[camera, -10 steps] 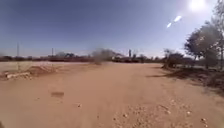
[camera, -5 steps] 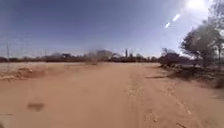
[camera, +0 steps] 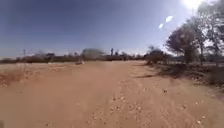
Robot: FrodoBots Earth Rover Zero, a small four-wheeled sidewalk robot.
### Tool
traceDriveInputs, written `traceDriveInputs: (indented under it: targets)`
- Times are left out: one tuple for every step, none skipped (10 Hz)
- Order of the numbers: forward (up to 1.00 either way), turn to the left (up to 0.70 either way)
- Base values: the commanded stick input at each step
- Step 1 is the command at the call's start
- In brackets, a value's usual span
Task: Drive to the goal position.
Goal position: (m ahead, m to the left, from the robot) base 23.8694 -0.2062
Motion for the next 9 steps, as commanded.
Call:
traceDriveInputs:
  targets:
    - [1.00, 0.00]
    - [1.00, 0.00]
    - [1.00, 0.00]
    - [1.00, 0.00]
    - [1.00, 0.00]
    - [1.00, 0.00]
    - [1.00, 0.00]
    - [1.00, 0.00]
    - [1.00, 0.00]
